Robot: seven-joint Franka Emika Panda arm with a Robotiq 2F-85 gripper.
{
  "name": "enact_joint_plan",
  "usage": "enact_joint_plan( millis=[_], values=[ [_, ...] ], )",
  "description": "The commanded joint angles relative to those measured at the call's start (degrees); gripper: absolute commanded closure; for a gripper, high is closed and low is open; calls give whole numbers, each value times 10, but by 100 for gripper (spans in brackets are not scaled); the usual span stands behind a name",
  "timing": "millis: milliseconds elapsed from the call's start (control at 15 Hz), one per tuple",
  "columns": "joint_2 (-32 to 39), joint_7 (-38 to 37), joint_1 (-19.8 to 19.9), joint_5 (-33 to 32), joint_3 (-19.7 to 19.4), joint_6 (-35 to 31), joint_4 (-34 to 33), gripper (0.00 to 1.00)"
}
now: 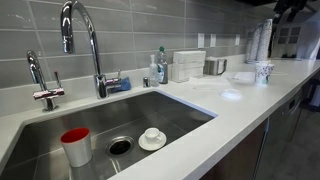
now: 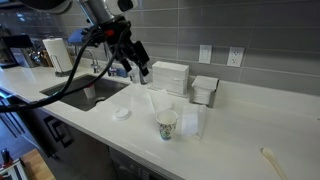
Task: Fold the white serviette diagonally in half, lift the white serviette and pour out the beans into the paper cup, put the white serviette back on the kitchen counter
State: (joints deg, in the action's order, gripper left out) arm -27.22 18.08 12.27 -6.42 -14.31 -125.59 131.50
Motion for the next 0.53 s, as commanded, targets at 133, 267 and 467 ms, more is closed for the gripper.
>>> enact_joint_plan(
  millis=[133, 267, 467],
  values=[
    [-1, -2, -9, -3, -2, 1, -2, 0],
    [2, -2, -10, -2, -1, 1, -2, 0],
    [2, -2, -10, -2, -1, 1, -2, 0]
  ],
)
